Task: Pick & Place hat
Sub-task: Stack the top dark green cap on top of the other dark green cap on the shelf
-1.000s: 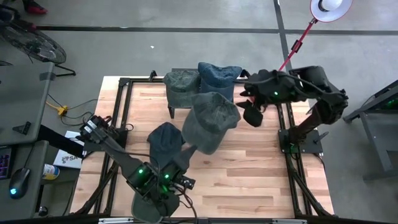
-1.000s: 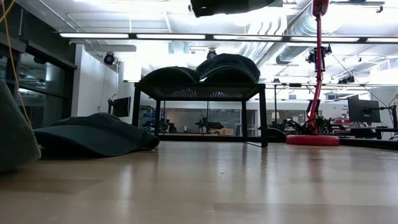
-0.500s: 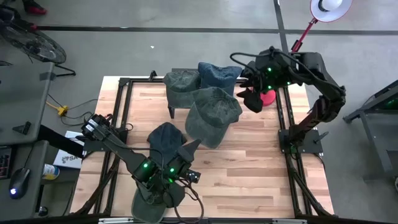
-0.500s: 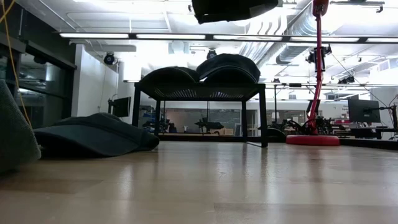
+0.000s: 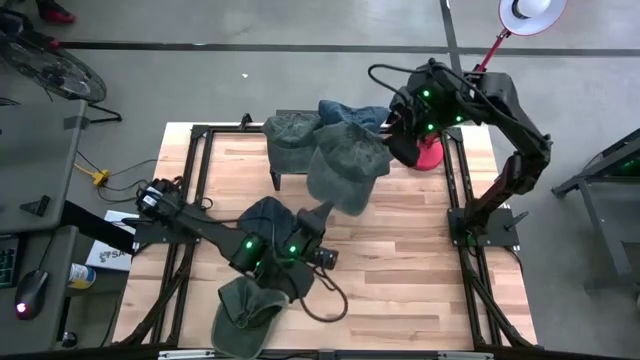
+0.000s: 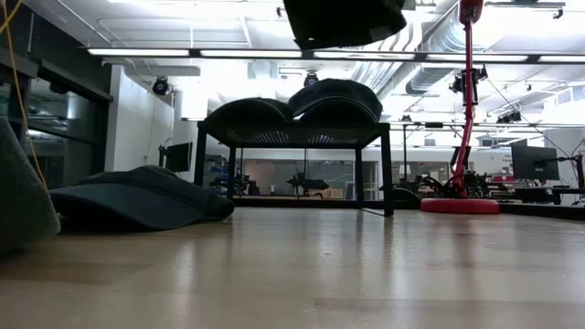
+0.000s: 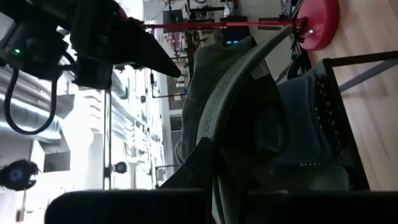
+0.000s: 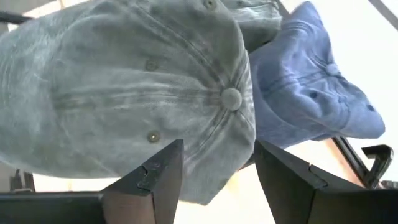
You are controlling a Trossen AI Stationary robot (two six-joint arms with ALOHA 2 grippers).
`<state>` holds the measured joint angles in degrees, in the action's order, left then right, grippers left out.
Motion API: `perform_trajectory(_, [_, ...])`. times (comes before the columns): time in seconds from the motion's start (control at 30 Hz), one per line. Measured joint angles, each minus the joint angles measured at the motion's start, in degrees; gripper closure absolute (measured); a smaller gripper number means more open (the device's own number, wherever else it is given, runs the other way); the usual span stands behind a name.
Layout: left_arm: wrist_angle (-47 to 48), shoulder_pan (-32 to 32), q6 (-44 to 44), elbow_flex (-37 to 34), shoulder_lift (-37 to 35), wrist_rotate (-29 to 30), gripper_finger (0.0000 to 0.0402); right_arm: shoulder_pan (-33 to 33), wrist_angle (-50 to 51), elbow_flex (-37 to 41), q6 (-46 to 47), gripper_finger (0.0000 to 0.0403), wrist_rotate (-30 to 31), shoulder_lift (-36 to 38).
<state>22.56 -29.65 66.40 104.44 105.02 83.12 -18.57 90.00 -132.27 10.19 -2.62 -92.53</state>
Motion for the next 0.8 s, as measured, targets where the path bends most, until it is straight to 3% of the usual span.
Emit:
perform_trajectory(0.37, [-13.3, 0.9, 10.7, 0.0, 0.0, -4.3, 0.0401, -8.3, 0.0, 0.0, 1.5, 0.0181, -8.6, -0.1])
perform_trajectory(0.53, [-14.0, 0.9, 11.9, 0.0, 0.0, -4.7, 0.0401, -12.2, 0.0, 0.0, -0.5, 0.0149, -17.7, -0.1])
perform_trajectory(0.8, [-14.9, 0.9, 13.6, 0.0, 0.0, -4.9, 0.0401, -14.5, 0.0, 0.0, -4.7, 0.0125, -21.3, -1.6])
